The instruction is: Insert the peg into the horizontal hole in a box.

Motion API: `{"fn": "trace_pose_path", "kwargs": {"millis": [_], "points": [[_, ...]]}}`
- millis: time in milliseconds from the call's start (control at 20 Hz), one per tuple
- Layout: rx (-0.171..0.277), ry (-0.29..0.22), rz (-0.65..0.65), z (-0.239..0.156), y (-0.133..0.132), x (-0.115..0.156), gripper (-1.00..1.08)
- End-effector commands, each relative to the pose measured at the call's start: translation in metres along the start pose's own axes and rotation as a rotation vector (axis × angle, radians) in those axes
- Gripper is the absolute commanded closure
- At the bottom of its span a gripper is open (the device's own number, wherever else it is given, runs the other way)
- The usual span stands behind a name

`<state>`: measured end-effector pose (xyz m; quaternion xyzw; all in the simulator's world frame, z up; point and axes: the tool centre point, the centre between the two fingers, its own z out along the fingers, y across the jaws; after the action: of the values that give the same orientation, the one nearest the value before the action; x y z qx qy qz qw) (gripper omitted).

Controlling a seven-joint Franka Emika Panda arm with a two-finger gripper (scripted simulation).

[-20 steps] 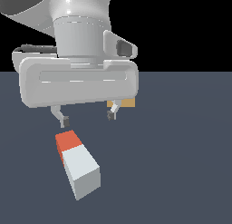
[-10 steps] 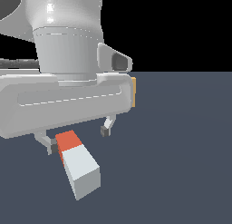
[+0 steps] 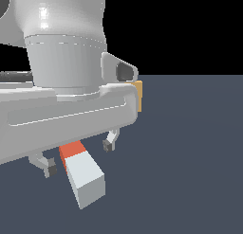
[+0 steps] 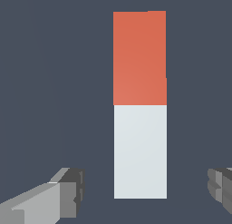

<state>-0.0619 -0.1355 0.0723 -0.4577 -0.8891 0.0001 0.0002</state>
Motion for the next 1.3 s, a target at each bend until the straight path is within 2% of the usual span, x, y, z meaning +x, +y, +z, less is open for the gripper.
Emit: {"fn": "trace_pose_path", "kwargs": {"millis": [0, 250, 650, 950, 1000, 1250], "points": [[0.0, 0.0, -0.005, 0.0, 0.0, -0.001, -0.92], [0.0, 0.0, -0.002, 0.006, 0.0, -0.001, -0.92], [0.0, 0.0, -0.005, 0.041, -0.001, 0.0, -0.92], [0.0, 0.0, -0.005, 0.051, 0.0, -0.001, -0.92], [0.0, 0.0, -0.005, 0.051, 0.0, -0.001, 1.08], [0.0, 0.0, -0.005, 0.051, 0.0, -0.001, 1.08]]}}
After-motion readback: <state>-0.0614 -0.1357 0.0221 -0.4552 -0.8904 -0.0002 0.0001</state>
